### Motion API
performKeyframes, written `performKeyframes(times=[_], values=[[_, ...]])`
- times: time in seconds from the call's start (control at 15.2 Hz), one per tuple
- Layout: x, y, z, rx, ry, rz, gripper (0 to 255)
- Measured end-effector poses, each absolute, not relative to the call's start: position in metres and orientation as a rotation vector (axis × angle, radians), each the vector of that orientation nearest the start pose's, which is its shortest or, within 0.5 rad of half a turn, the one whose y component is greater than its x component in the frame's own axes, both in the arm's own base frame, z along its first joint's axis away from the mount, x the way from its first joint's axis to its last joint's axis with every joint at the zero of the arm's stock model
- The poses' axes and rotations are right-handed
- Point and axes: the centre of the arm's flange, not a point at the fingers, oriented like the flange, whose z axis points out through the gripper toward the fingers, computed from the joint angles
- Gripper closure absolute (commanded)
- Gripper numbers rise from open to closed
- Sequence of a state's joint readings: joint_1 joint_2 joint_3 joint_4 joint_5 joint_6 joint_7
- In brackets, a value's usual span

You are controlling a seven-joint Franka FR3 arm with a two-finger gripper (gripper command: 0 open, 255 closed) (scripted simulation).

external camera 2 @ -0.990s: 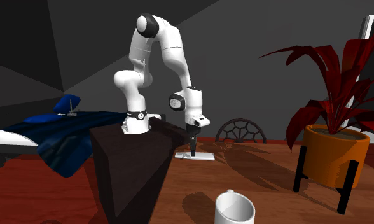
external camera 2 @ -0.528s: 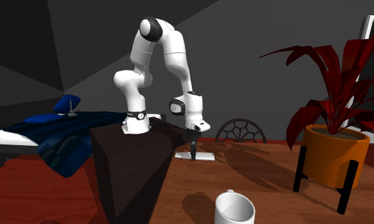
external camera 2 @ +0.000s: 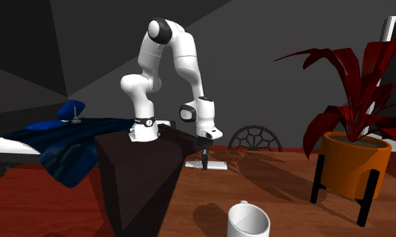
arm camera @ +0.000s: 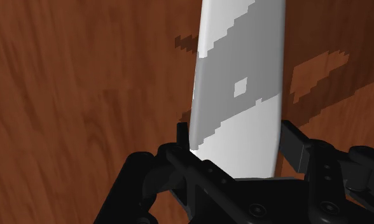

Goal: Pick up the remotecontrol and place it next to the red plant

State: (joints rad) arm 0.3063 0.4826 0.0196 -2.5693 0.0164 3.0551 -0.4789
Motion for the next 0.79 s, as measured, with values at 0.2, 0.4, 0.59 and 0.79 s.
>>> performKeyframes(times=[0.2, 0.4, 0.59, 0.79], values=[[0.402, 0.136, 0.093, -2.893, -1.199, -0.006, 255], [0.402, 0.136, 0.093, -2.893, -1.199, -0.006, 255], [0.402, 0.136, 0.104, -2.893, -1.199, -0.006, 255], [0.402, 0.136, 0.12, -2.893, -1.199, -0.007, 255]])
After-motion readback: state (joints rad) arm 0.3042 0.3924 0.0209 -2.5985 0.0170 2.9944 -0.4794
